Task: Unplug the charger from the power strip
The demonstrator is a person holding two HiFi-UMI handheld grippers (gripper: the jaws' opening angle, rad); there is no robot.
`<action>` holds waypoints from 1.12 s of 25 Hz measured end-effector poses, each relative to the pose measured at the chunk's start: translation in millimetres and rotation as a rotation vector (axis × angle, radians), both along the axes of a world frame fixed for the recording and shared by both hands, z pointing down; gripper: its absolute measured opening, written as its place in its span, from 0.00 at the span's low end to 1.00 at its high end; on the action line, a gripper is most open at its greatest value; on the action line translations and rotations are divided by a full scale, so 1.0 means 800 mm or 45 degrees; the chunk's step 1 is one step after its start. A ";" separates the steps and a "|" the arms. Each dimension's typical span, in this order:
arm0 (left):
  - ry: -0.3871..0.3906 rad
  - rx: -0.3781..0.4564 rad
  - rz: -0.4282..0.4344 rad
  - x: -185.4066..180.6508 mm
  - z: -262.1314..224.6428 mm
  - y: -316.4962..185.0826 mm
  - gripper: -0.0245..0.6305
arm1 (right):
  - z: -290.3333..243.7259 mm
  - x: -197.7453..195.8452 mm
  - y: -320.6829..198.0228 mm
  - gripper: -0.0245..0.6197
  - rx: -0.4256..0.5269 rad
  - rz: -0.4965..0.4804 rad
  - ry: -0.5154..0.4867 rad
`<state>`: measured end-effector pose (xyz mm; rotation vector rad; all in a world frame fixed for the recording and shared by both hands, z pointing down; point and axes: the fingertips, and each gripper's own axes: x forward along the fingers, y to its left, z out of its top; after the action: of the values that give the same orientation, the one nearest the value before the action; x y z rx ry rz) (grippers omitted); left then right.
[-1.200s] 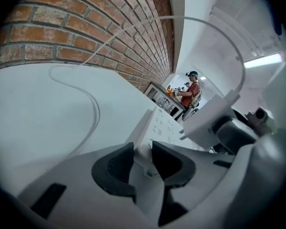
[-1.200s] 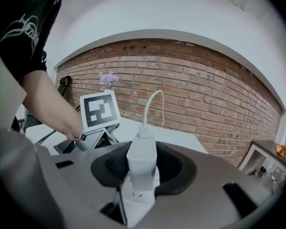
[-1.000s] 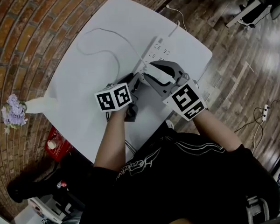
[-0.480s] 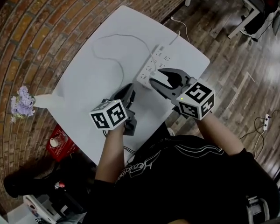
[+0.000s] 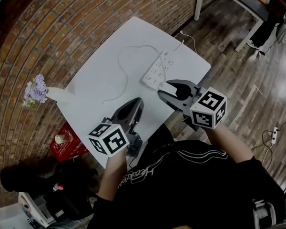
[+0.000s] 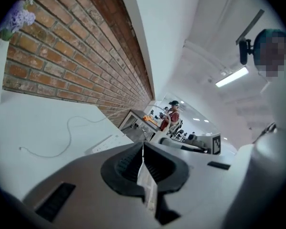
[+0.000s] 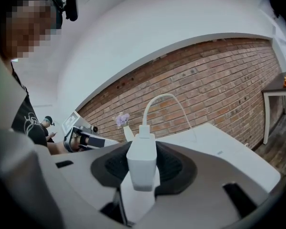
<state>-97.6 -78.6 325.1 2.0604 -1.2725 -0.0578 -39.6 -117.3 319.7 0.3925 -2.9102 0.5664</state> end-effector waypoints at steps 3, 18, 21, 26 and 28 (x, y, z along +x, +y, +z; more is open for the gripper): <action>-0.025 0.056 0.003 0.010 -0.026 0.029 0.05 | -0.015 0.014 0.024 0.22 0.011 -0.011 -0.016; -0.191 0.241 0.006 0.042 -0.085 0.095 0.05 | -0.071 0.065 0.097 0.22 0.064 -0.049 -0.079; -0.196 0.247 0.023 0.047 -0.087 0.095 0.05 | -0.073 0.067 0.099 0.22 0.062 -0.043 -0.090; -0.205 0.233 0.054 0.055 -0.081 0.093 0.05 | -0.069 0.069 0.098 0.22 0.044 -0.030 -0.094; -0.205 0.227 0.062 0.056 -0.078 0.093 0.05 | -0.066 0.069 0.098 0.22 0.035 -0.026 -0.094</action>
<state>-52.5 -4.3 262.4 2.2862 -1.3553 0.0177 16.0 -38.8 266.7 0.3518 -2.9920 0.5503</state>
